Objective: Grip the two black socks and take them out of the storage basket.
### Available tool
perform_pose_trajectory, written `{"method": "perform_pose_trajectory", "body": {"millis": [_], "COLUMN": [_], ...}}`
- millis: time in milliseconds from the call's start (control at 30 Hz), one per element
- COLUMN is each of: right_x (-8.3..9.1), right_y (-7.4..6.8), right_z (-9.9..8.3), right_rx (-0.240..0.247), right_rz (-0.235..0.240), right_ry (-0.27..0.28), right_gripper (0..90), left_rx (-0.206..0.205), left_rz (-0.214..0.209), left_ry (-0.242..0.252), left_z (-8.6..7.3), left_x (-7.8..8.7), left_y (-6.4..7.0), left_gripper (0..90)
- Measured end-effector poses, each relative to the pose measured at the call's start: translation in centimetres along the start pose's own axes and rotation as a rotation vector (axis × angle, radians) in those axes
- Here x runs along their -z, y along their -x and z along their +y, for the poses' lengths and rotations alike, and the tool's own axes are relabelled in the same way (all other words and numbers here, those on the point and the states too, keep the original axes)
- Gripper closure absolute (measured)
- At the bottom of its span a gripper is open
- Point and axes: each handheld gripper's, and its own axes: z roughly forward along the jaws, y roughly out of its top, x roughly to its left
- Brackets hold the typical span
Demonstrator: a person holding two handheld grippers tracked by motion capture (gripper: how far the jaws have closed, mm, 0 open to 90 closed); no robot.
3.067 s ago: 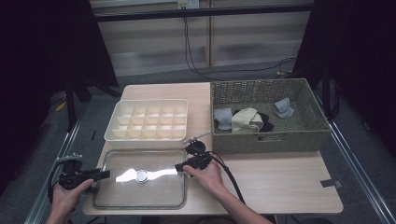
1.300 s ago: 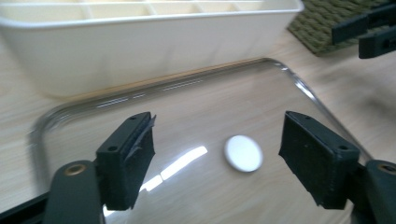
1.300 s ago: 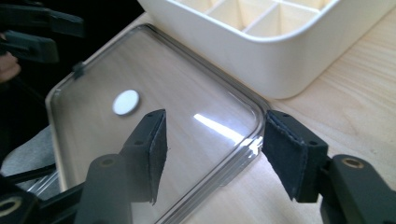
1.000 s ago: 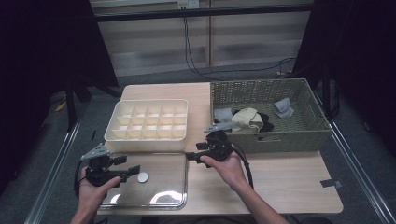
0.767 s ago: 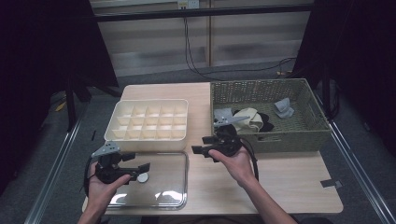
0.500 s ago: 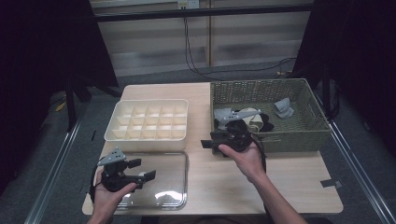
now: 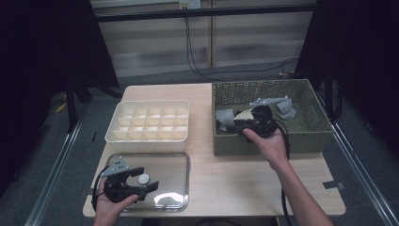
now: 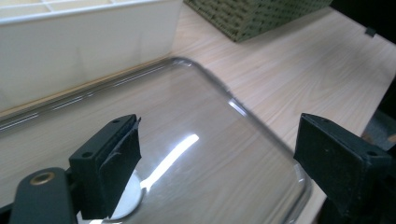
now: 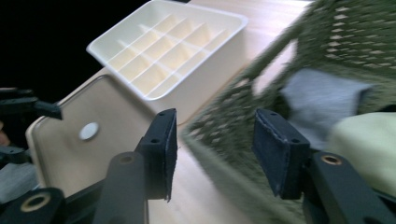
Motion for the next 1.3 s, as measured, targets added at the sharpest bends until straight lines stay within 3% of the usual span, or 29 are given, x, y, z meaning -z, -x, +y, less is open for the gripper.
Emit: {"method": "perform_pose_trajectory", "body": {"millis": [133,333,533,767,967,1167,1300], "right_x": [0.6,1.1,0.8,-0.4,-2.1,-3.7,-4.3], "right_y": [1.7,4.6,7.3,9.7,11.6,12.8,13.4], "right_z": [0.6,1.1,1.7,2.9,3.2,3.2,3.2], "right_rx": [-0.009,-0.040,-0.069,-0.075,-0.107,-0.151,-0.168], "right_rz": [-0.054,-0.112,-0.180,-0.233,-0.275,-0.287,-0.295], "right_ry": [0.005,-0.017,-0.073,-0.160,-0.236,-0.297,-0.327], "right_gripper": [51.4,43.6,37.0,33.1,27.6,21.9,17.5], "left_rx": [0.012,0.046,0.058,0.054,0.058,0.059,0.065], "left_rz": [0.014,0.042,0.046,0.046,0.040,0.040,0.017], "left_ry": [0.000,0.015,0.027,0.018,0.022,0.021,0.022], "left_z": [-0.2,-0.4,-0.4,-0.3,-0.3,-0.3,-0.3], "left_x": [0.2,0.4,0.5,0.3,0.2,0.2,0.2], "left_y": [-0.8,-1.7,-2.1,-2.2,-2.2,-2.2,-2.0], "left_gripper": [14.2,14.2,14.2,14.6,15.1,14.6,14.6]}}
